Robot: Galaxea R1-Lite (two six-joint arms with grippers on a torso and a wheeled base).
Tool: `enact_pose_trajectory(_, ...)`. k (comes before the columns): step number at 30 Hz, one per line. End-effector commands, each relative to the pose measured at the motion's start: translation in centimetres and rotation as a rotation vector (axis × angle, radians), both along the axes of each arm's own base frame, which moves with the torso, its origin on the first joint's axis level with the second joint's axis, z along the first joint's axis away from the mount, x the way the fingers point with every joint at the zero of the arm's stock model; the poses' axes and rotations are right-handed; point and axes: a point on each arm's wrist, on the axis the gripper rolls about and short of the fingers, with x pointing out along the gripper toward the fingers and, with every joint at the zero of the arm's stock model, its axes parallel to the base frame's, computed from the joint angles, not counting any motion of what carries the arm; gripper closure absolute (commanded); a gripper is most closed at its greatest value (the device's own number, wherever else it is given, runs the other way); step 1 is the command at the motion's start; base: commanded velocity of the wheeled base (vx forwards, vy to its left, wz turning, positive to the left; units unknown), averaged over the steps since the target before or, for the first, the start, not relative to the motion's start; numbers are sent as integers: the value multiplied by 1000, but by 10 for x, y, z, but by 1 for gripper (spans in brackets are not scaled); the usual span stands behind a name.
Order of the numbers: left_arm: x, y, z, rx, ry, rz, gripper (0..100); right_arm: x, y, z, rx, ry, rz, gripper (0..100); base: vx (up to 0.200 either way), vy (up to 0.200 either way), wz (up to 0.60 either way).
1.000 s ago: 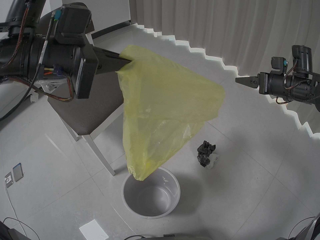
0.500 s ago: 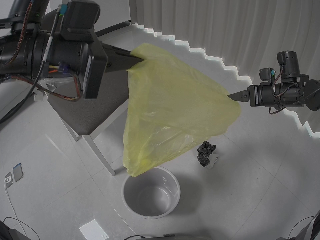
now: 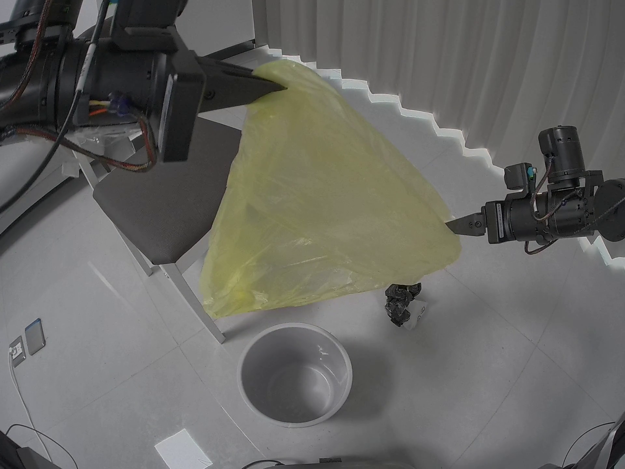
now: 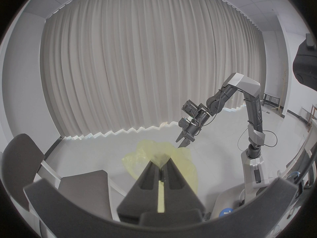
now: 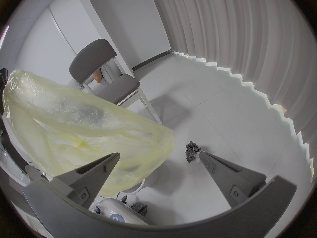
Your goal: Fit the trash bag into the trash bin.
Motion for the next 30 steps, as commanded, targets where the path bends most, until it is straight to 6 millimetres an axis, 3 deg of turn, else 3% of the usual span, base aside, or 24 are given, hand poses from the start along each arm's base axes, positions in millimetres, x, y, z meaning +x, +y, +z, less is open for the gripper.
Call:
enact_pose_trajectory(1,3,0,0,-2,0,8,100,-3,9,3,35,-2,62,0,0,0,0)
enact_pose_trajectory(18,0,1,2,-7,-10,3,100,22,16,-19,46,52,55,0,0,0,0)
enact_pose_trajectory(19,1,0,2,-6,-9,3,100,21,16,-19,46,52,55,100,0,0,0)
enact_pose_trajectory(30,5,-1,0,-3,-4,9,100,12,11,-7,49,25,45,100,0,0,0)
